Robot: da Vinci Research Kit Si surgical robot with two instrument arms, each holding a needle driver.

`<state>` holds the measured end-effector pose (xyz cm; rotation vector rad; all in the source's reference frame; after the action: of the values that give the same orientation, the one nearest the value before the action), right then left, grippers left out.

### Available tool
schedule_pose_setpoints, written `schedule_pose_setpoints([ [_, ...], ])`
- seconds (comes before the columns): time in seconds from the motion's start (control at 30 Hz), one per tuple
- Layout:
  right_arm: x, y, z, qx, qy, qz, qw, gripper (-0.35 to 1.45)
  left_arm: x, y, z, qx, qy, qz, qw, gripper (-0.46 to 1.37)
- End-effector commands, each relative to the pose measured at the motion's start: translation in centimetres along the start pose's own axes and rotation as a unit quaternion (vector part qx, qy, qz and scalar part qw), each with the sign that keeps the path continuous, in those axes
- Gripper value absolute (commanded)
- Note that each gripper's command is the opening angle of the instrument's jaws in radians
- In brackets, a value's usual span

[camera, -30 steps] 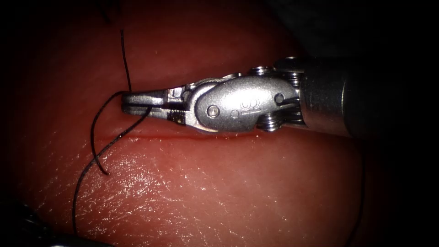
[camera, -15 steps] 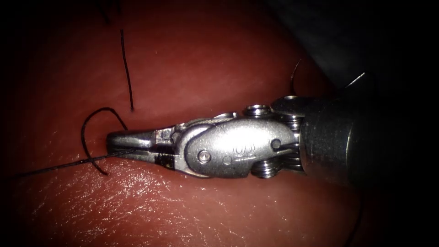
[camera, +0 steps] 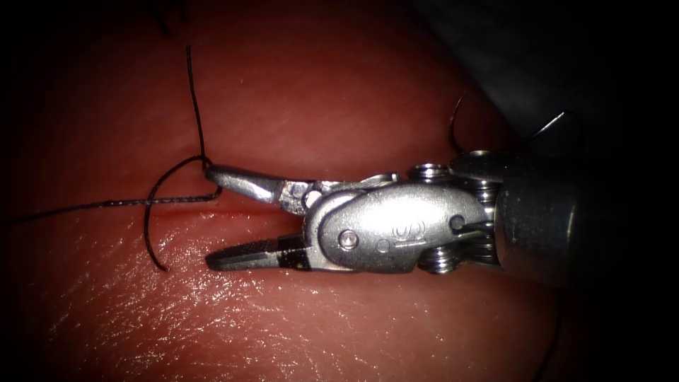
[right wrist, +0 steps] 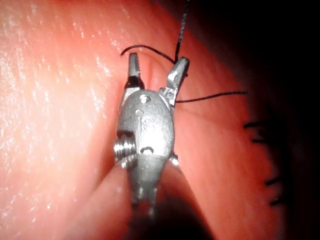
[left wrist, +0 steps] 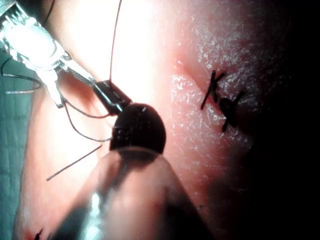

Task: Wound Closure
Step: Hand over the suture from the right to the left gripper

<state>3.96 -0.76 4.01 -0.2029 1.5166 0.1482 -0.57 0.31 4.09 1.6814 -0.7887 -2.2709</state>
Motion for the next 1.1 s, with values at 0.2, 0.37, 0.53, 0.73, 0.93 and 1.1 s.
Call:
schedule_pose_setpoints([
  [0.2, -0.04, 0.06, -0.17, -0.007, -0.033, 0.009, 0.999, 1.21, -0.01, 0.00, 0.02, -0.003, 0.001, -0.001, 1.0000, -0.35],
  [0.37, -0.06, 0.10, -0.33, -0.015, -0.051, 0.012, 0.999, 1.19, -0.05, -0.01, 0.00, -0.003, 0.002, 0.000, 1.0000, -0.35],
  [0.53, -0.04, 0.12, -0.42, -0.022, -0.052, 0.015, 0.998, 1.16, -0.04, 0.00, 0.04, -0.002, 0.000, 0.000, 1.0000, -0.35],
  [0.73, -0.04, 0.13, -0.38, -0.024, -0.054, 0.015, 0.998, 1.15, -0.02, 0.02, 0.08, -0.001, 0.003, 0.000, 1.0000, -0.35],
  [0.93, -0.05, 0.13, -0.34, -0.026, -0.055, 0.015, 0.998, 1.15, -0.01, 0.03, 0.11, -0.001, 0.004, 0.001, 1.0000, -0.35],
  [1.1, -0.04, 0.12, -0.33, -0.026, -0.055, 0.015, 0.998, 1.14, 0.00, 0.04, 0.14, -0.001, 0.006, 0.001, 1.0000, -0.35],
])
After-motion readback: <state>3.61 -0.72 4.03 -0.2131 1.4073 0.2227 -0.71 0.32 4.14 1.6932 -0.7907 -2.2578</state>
